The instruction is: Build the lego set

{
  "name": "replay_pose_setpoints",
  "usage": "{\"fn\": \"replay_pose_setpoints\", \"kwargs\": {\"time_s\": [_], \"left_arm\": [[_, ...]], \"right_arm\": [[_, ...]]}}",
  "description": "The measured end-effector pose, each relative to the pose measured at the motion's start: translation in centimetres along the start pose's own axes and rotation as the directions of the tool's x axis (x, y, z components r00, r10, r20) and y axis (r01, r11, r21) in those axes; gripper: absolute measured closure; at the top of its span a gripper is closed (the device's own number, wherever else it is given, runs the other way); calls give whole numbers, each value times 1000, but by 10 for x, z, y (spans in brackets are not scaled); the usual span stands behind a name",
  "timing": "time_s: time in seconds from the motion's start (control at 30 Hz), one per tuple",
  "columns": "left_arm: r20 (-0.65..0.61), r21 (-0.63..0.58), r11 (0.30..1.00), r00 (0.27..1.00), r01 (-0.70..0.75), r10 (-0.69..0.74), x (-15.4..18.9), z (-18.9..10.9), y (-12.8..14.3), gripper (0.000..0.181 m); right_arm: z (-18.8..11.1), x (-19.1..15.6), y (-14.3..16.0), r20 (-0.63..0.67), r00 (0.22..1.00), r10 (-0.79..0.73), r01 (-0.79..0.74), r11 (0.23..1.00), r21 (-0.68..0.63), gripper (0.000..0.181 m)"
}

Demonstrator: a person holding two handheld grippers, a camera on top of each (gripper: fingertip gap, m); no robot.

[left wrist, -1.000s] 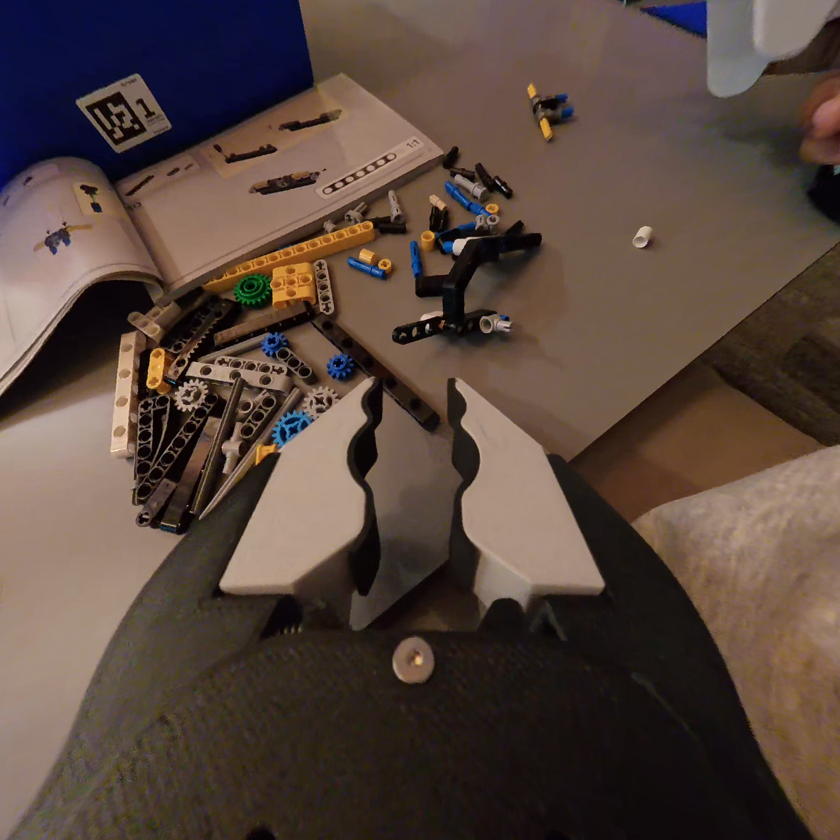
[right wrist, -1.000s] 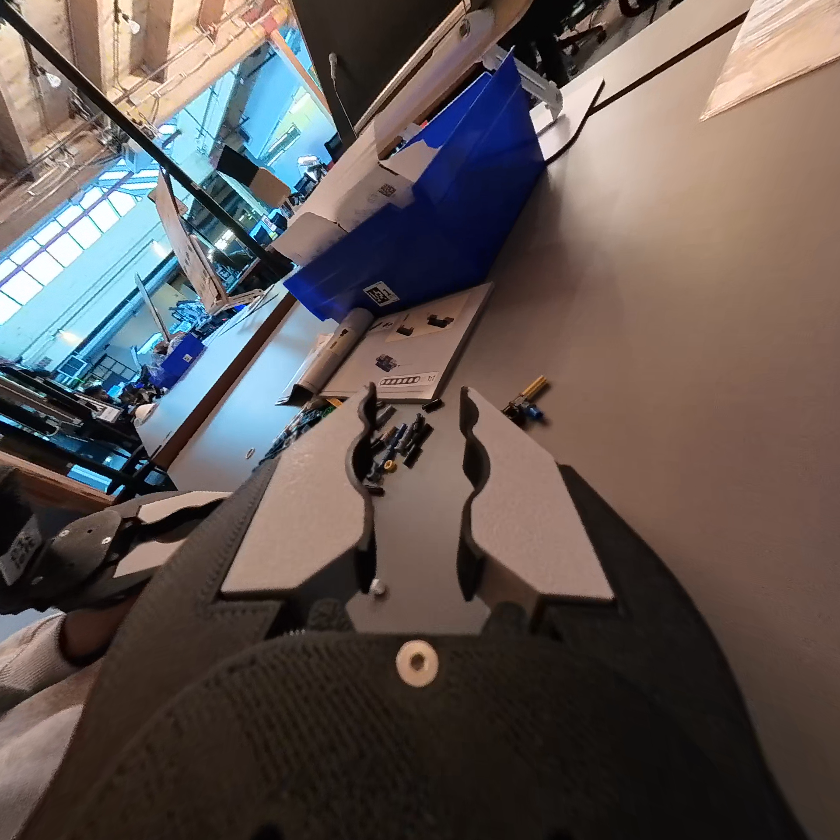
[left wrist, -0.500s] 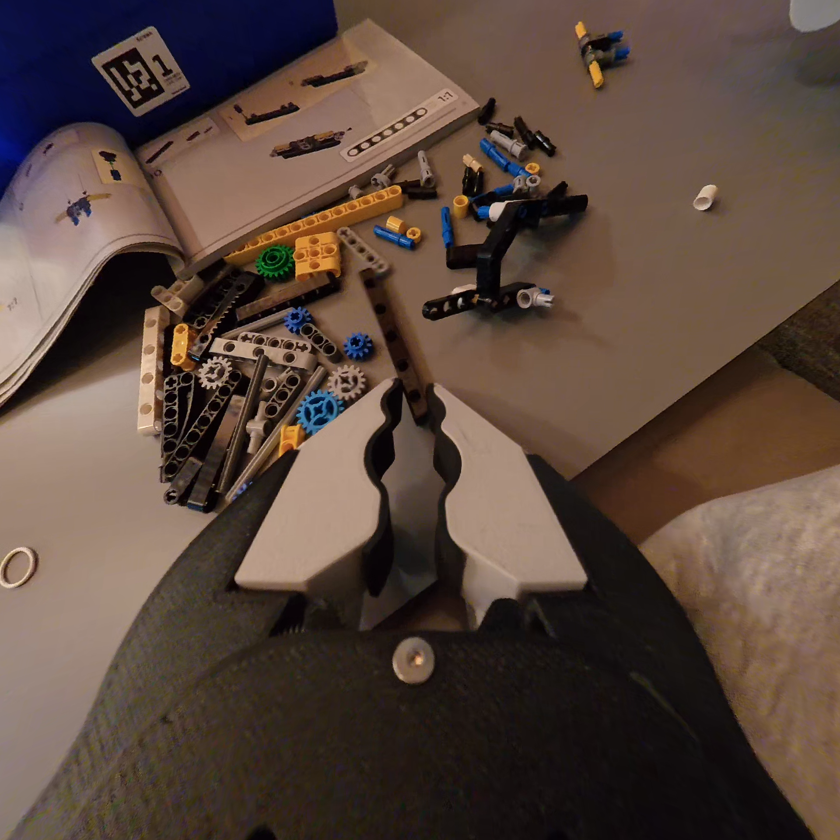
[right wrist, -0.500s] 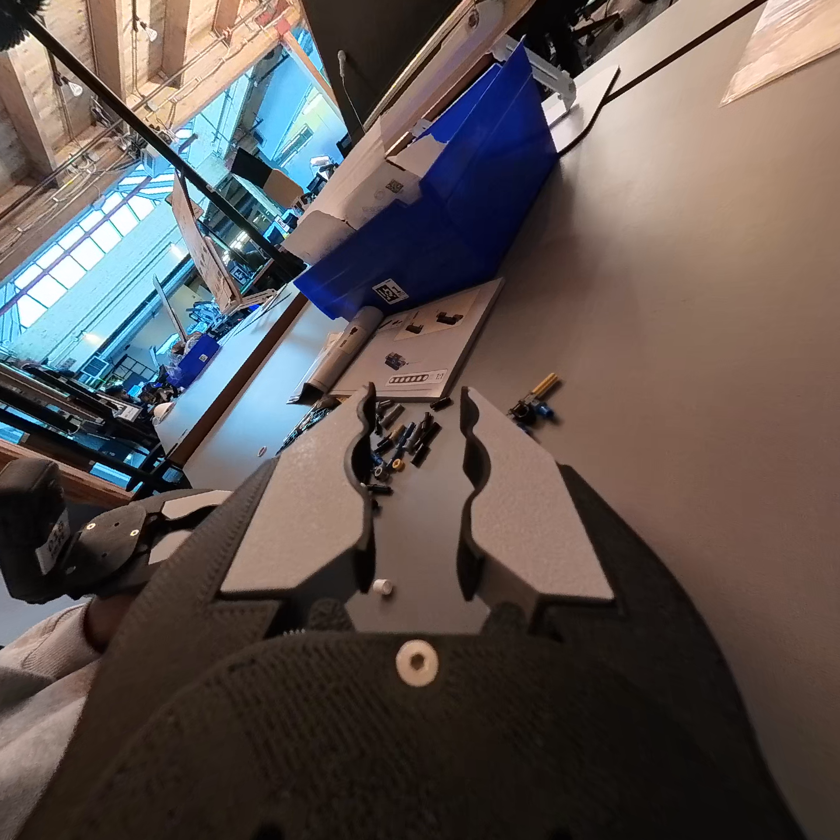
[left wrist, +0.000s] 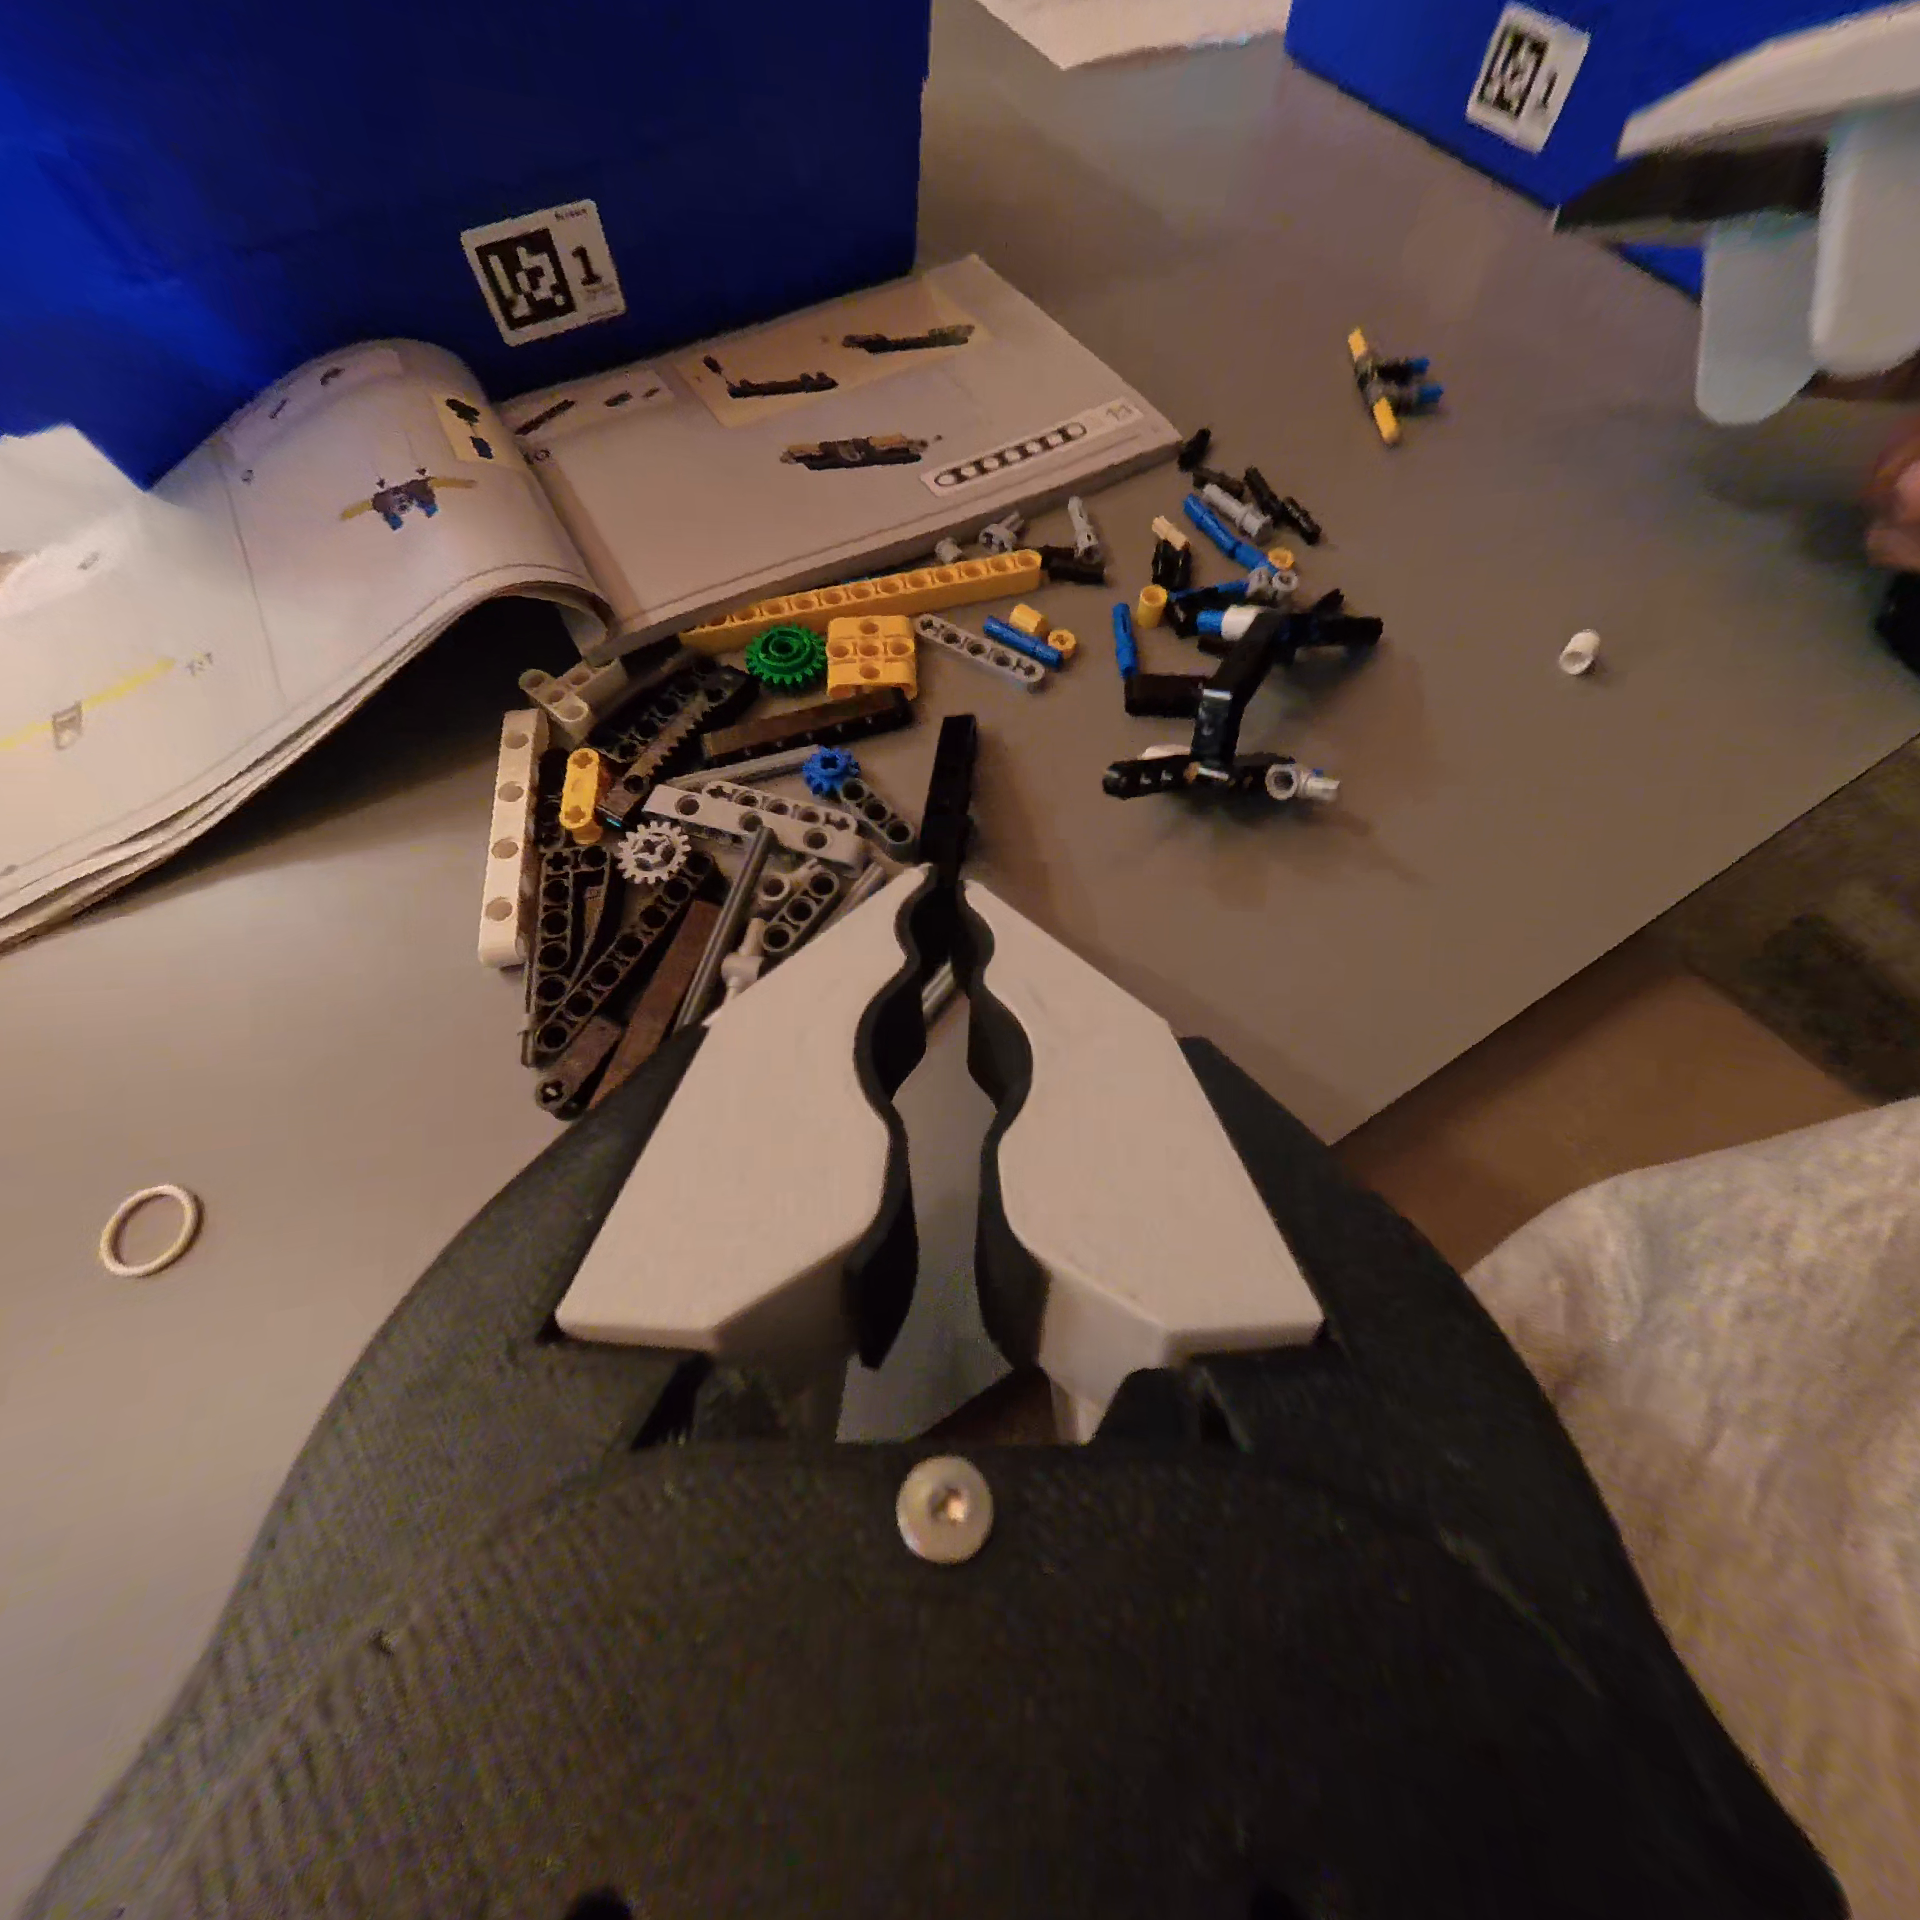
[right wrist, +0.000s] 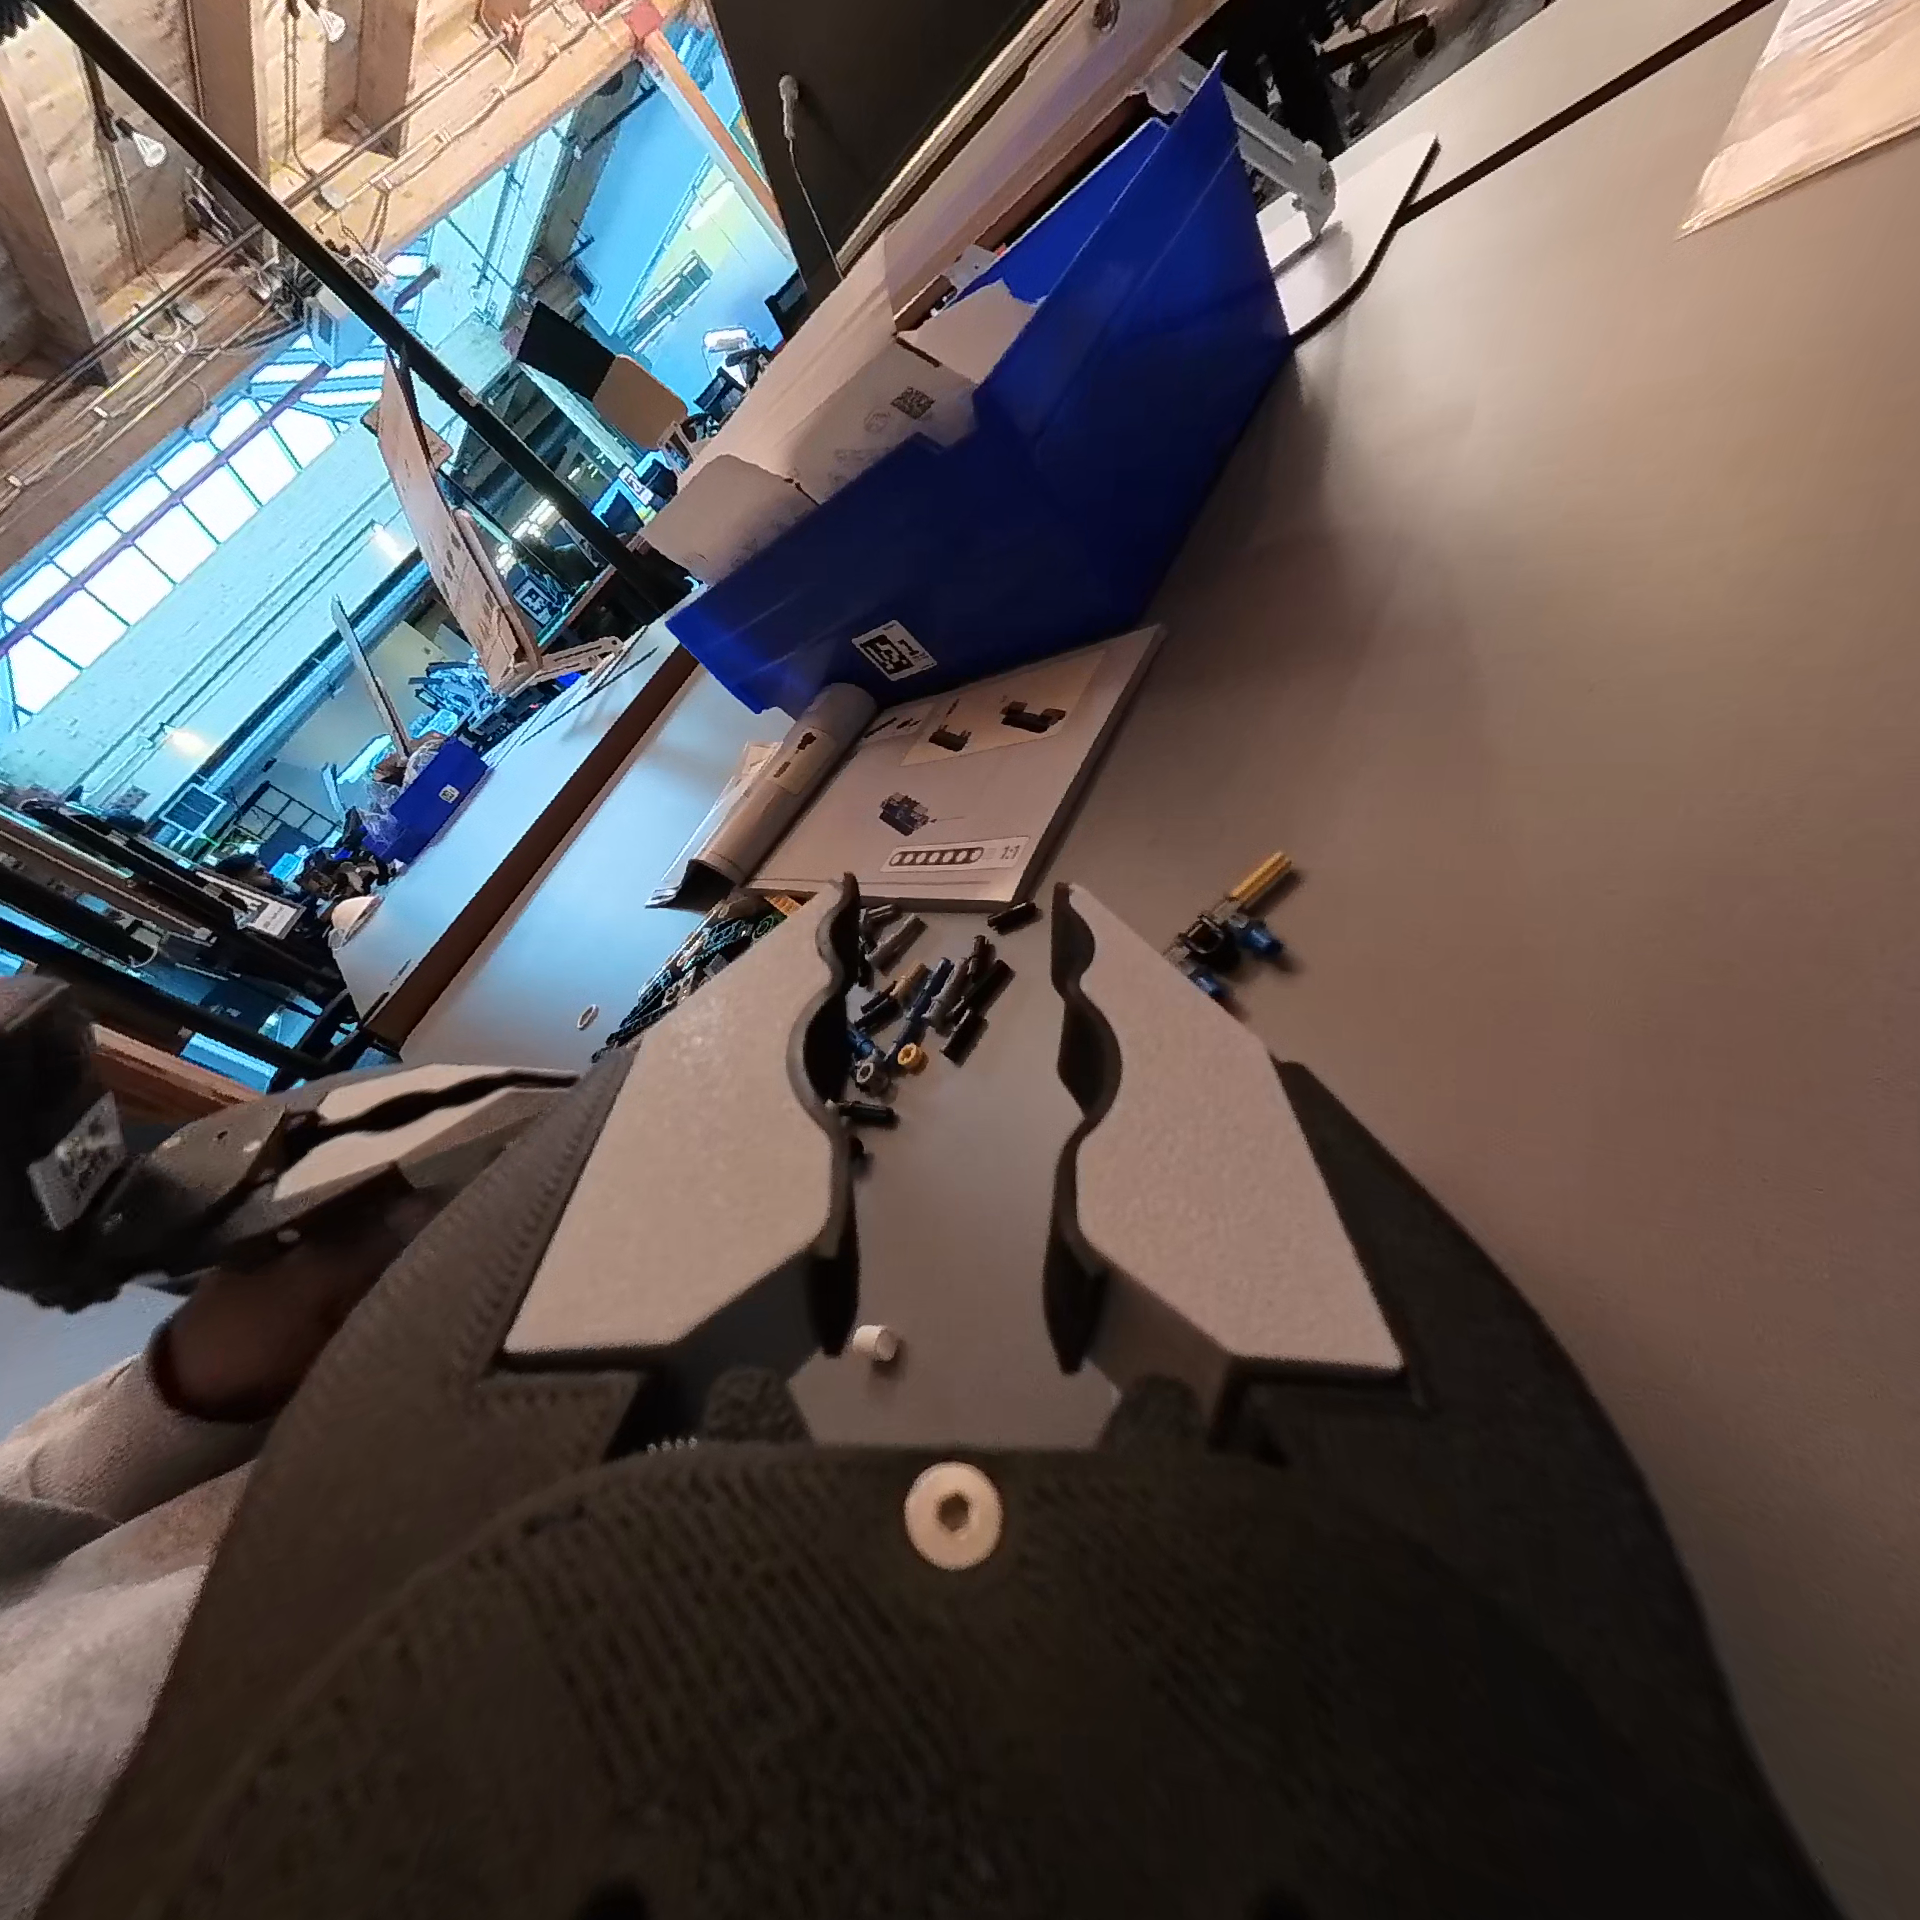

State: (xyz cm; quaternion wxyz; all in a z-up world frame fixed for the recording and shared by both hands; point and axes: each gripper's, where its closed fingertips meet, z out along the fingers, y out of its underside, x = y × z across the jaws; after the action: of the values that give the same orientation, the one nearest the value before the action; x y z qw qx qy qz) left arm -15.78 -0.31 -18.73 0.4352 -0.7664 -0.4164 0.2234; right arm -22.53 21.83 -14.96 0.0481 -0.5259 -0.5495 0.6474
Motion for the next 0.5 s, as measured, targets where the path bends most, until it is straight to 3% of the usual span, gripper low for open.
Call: {"fn": "replay_pose_setpoints", "kwargs": {"time_s": [0.13, 0.3, 0.4, 0.5], "left_arm": [[-147, -3, 977, 967, 212, -211, -6, -2, -3, 181], [-290, -27, 888, 847, 458, -446, -17, -3, -5, 181], [-290, -35, 892, 849, 452, -441, -21, -4, -2, 181], [-254, -54, 938, 904, 342, -345, -13, -3, 2, 163]], "right_arm": [[1, -1, 1, -1, 1000, -5, 5, 1000, -4, 146], [2, -1, 1, -3, 1000, -7, 6, 1000, -5, 147], [2, -1, 1, -3, 1000, -4, 4, 1000, -4, 147], [3, -1, 1, -2, 1000, -1, 1, 1000, -6, 147]]}}
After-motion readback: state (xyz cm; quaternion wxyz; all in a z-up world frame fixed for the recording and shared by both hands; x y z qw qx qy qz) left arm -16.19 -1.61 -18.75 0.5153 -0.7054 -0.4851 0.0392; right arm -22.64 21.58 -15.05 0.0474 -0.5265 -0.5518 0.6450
